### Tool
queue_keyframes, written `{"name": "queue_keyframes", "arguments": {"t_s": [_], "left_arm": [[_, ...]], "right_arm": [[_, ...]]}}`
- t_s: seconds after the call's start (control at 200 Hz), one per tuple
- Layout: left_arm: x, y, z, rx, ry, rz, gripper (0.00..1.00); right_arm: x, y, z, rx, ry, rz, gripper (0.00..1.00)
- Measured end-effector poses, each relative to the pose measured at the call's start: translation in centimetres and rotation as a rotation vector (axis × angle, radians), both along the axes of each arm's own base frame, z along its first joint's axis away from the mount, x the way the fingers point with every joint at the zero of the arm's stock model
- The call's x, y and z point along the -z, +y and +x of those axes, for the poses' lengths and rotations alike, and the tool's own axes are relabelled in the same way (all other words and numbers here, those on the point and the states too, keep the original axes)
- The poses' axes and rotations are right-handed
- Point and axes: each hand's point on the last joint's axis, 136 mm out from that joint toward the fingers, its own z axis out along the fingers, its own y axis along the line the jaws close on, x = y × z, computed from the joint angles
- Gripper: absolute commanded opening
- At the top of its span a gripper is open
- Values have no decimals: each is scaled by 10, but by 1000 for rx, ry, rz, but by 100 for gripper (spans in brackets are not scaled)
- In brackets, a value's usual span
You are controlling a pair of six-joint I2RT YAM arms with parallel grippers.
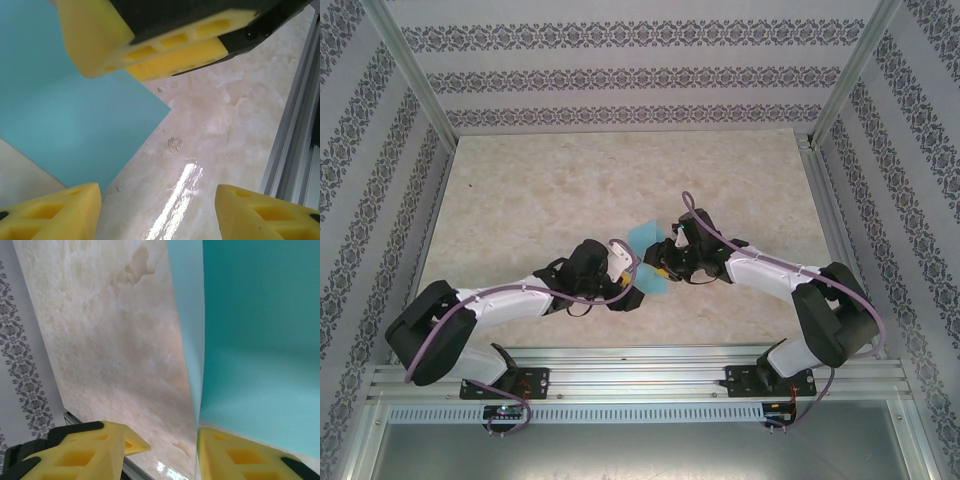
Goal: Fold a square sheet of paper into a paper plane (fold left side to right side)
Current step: Fold the triangle a second time at the center of the table.
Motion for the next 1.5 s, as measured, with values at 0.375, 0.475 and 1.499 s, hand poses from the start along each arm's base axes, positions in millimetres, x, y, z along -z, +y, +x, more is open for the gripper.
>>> {"name": "queue_keyframes", "arguments": {"t_s": [0.375,0.475,1.499], "left_arm": [[3,-37,8,38,-56,51,62],[8,-39,12,20,-73,80,56],[9,-17,27,-70,-88,95,0]], "right_arm": [[-3,1,4,38,19,24,39],[-2,-1,6,51,23,27,38],[7,-15,-2,48,24,-22,45]]}}
